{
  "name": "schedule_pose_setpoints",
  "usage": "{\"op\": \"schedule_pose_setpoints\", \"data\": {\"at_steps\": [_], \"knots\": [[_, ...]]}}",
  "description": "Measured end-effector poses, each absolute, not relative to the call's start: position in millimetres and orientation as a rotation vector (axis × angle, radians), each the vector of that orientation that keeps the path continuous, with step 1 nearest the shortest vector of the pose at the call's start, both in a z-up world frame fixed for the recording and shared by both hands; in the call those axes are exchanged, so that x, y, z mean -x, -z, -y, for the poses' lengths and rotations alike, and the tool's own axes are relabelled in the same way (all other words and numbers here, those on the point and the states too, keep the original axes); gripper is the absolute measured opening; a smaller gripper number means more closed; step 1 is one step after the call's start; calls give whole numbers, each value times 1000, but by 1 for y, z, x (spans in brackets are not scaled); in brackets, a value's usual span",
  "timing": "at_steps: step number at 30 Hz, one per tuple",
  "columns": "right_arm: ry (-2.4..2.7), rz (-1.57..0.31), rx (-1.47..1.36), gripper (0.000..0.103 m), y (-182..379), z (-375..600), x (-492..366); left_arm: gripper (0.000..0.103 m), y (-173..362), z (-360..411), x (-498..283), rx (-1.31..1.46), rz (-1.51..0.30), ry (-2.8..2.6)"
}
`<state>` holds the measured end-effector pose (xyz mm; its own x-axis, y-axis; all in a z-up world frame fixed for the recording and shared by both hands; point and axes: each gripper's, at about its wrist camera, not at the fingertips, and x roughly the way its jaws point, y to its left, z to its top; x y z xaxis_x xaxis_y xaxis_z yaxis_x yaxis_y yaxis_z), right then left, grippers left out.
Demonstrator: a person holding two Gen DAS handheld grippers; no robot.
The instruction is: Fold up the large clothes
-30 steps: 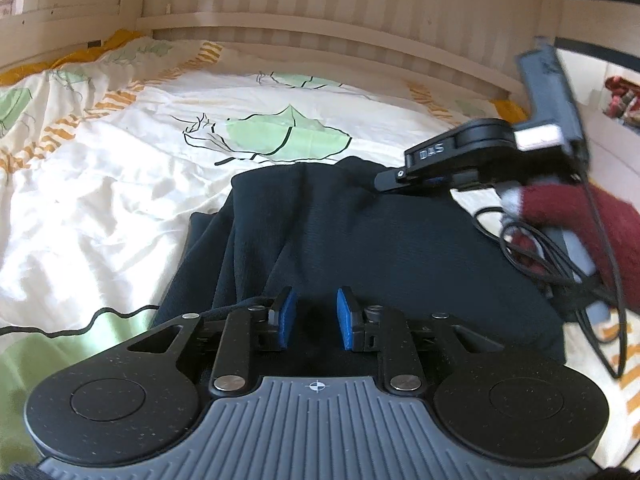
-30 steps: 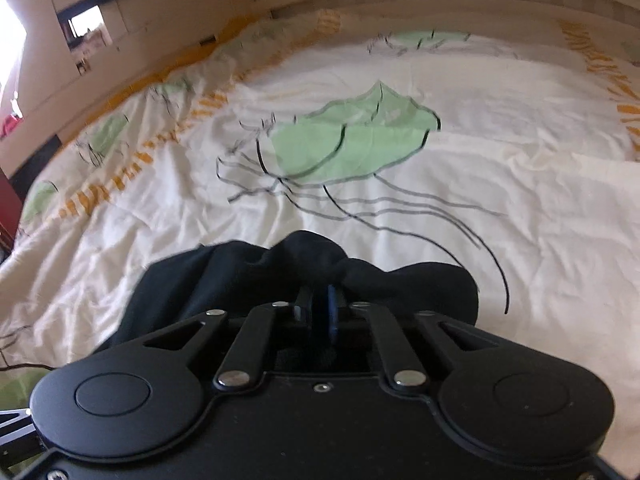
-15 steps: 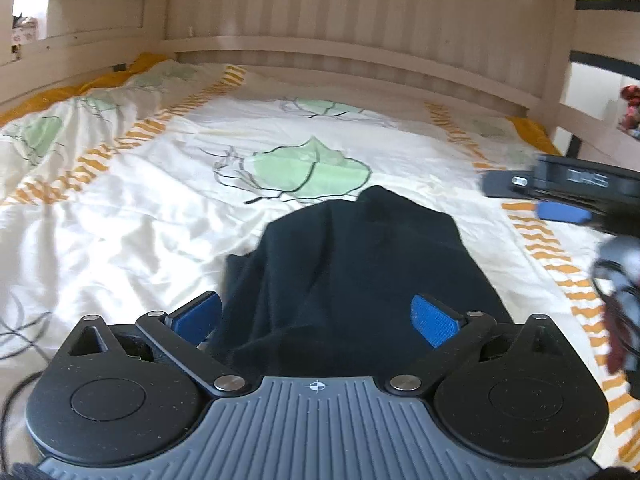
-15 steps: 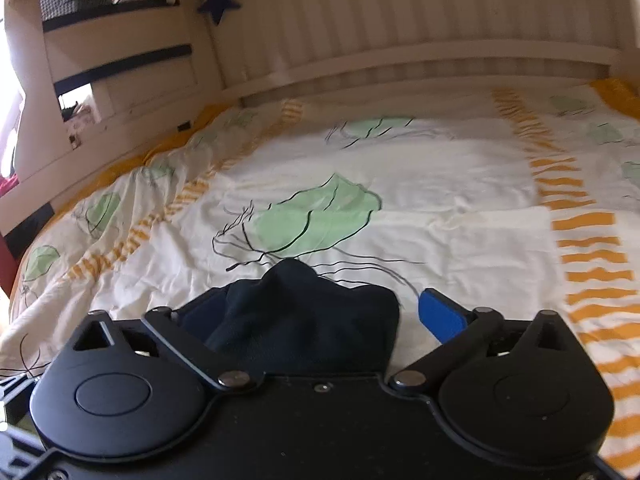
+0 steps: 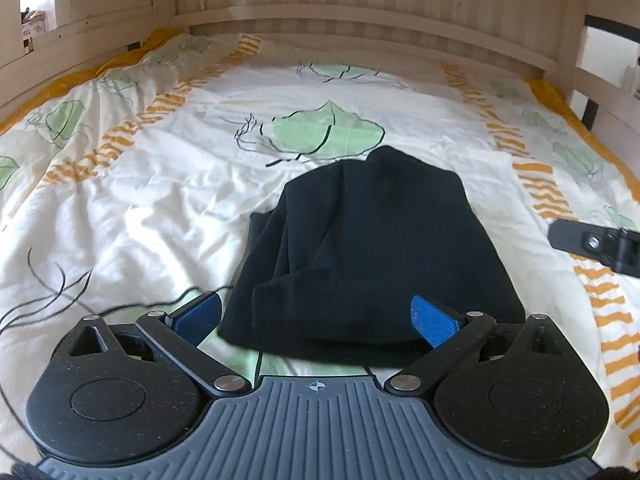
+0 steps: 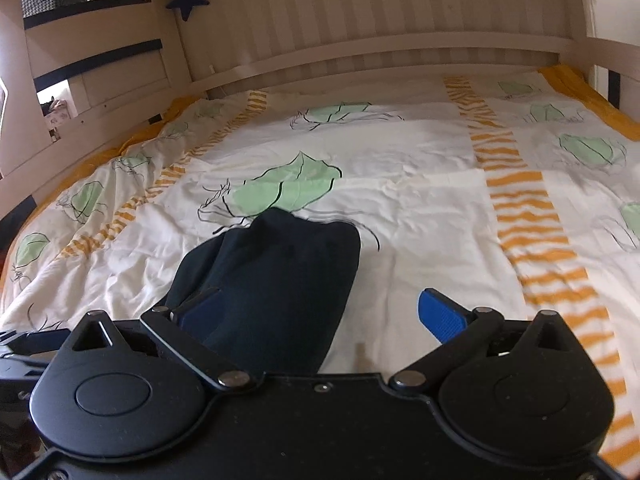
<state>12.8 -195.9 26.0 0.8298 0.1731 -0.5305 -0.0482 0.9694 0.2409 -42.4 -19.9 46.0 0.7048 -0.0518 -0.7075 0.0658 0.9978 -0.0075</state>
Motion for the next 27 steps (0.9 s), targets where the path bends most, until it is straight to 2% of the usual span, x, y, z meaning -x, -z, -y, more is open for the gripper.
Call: {"op": "schedule_pose_setpoints", "data": {"at_steps": [27], "knots": [[-92,-615,-138,103,-19,169,76,102,-46,21,99,-58,-818,41]]}}
